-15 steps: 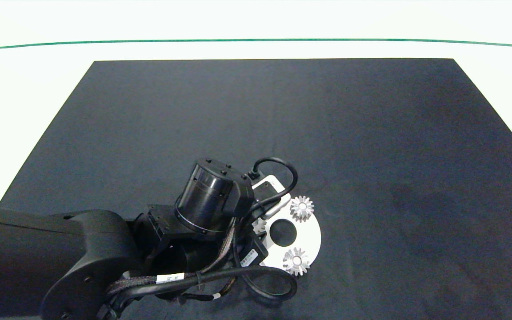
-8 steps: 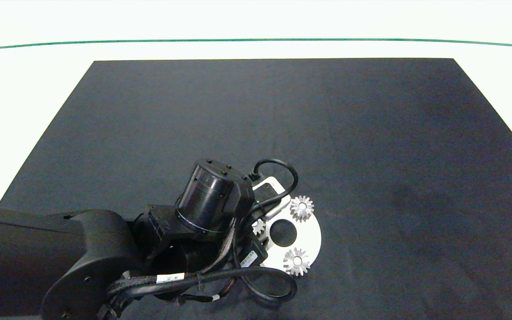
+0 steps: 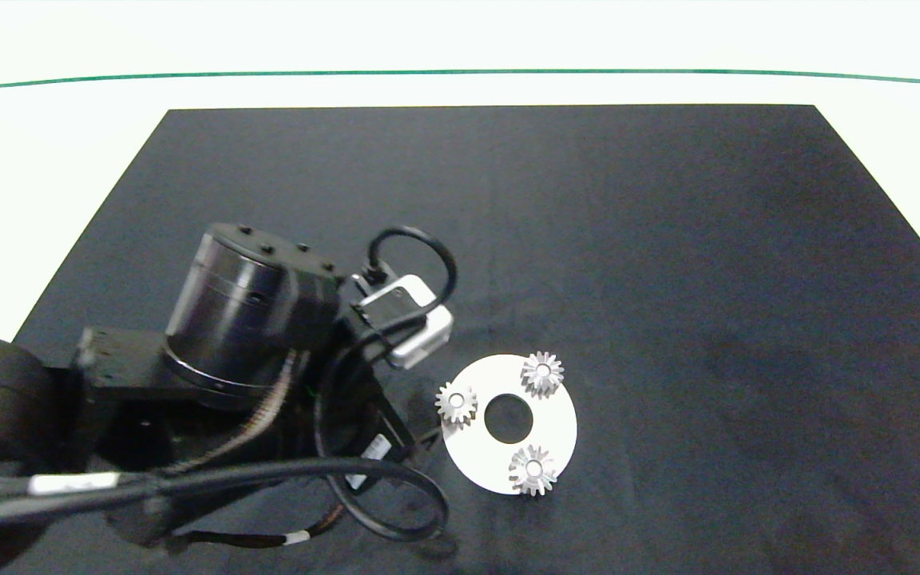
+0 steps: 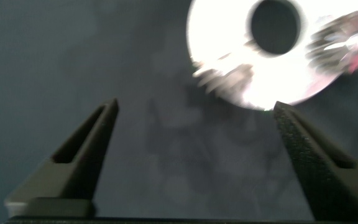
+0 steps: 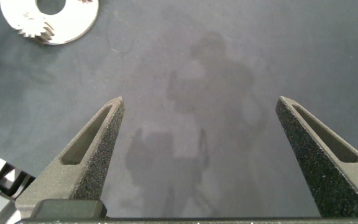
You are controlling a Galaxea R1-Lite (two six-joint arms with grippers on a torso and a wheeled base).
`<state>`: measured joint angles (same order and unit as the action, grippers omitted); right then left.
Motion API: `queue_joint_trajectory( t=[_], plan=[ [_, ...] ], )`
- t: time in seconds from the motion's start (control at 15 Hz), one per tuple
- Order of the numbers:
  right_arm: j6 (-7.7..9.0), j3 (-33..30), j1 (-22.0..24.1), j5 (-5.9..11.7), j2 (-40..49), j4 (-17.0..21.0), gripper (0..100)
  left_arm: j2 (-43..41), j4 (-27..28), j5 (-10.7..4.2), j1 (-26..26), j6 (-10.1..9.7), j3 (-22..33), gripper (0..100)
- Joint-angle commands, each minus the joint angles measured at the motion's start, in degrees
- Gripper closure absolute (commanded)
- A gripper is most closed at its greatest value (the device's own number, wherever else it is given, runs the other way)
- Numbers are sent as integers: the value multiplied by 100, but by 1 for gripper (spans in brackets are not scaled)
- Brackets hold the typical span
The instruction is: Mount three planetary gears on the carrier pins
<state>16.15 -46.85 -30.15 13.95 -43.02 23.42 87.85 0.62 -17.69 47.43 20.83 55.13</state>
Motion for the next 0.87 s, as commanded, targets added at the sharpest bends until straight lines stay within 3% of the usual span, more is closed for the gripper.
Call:
queue_joint_trajectory(
  t=[0.07, 0.2, 0.4, 0.6, 0.73, 0.8, 0.87],
  plan=[
    [-7, 0, 554, 3, -5, 14, 0, -1876, 817, -15, -1614, -97, -195, 0],
    [-350, 71, 809, 12, 101, 14, 0, -2703, 817, -15, -2792, -132, -643, 0],
    [-385, 422, 1090, 20, 637, 31, 0, -3863, 869, -15, -4181, -106, -1171, 0],
    [-411, 607, 1556, 12, 989, 66, 0, -4680, 878, 2, -4462, -185, -1795, 0],
    [-499, 844, 1995, 12, 1279, 66, 0, -5128, 878, 2, -4559, -563, -2085, 0],
    [-499, 1055, 2329, 20, 1613, 84, 0, -5418, 878, -7, -4612, -853, -2208, 0],
    [-490, 1090, 2496, 20, 1797, 163, 0, -5594, 878, -7, -4629, -958, -2305, 0]
  ],
)
